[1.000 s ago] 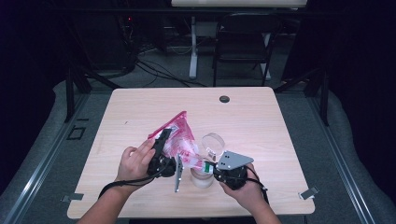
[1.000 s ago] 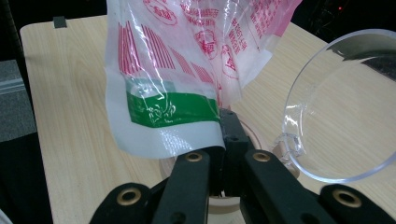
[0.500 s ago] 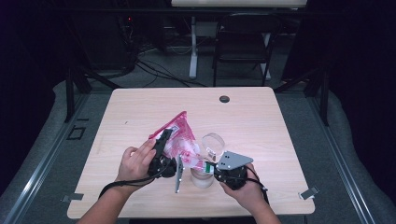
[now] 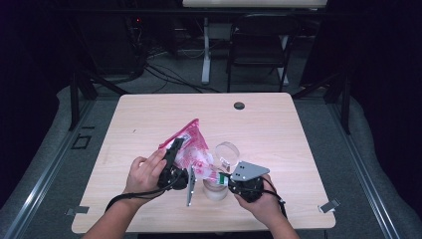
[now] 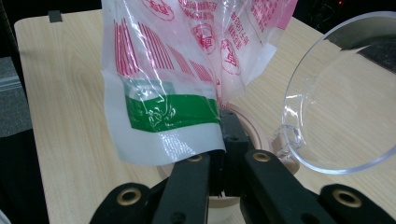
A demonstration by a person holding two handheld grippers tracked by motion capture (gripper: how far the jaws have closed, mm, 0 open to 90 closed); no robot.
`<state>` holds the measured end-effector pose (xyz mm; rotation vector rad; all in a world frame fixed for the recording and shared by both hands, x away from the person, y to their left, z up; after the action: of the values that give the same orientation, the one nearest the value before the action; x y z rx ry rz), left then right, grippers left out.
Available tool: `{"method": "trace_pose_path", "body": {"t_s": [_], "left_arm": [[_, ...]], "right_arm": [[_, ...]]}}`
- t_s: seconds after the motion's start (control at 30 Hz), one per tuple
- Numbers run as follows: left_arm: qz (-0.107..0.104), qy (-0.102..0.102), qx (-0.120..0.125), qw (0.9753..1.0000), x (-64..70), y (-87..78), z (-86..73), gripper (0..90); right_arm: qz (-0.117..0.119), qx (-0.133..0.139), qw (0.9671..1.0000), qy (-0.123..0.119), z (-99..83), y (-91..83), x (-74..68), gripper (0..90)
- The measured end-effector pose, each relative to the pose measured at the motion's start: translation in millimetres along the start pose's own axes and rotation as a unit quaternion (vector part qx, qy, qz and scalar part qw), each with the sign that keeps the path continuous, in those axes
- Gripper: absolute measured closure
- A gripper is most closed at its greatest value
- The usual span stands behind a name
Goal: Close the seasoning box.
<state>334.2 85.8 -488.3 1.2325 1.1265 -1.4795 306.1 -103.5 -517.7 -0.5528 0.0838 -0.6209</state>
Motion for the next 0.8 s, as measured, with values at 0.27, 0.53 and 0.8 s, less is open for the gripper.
{"method": "trace_pose_path", "body": {"t_s": [0.27, 0.53, 0.8], "left_arm": [[0.000, 0.003, 0.001, 1.0000, 1.5, -0.5, 1.0, 64.2], [0.000, 0.006, 0.003, 1.0000, 1.3, -0.2, 2.0, 64.2], [-0.002, 0.013, 0.004, 0.9999, 1.5, -0.7, 2.1, 64.2]], "right_arm": [[-0.003, -0.001, 1.0000, 0.002, -1.4, 1.1, 1.3, 90.0], [-0.002, -0.005, 1.0000, 0.001, -3.0, 2.2, 1.7, 90.0], [-0.003, -0.006, 1.0000, 0.001, -3.2, 2.1, 1.9, 90.0]]}}
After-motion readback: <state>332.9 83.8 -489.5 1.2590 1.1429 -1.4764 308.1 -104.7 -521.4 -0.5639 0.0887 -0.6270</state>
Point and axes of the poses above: each handheld gripper's, and its own axes: y roughly forward along the jaws, z roughly out of its top, x roughly to its right, the point moved 5 cm from there along y, roughly forward along the jaws, and after that the axes turned 2 degrees about y, right-handed, at the moved point
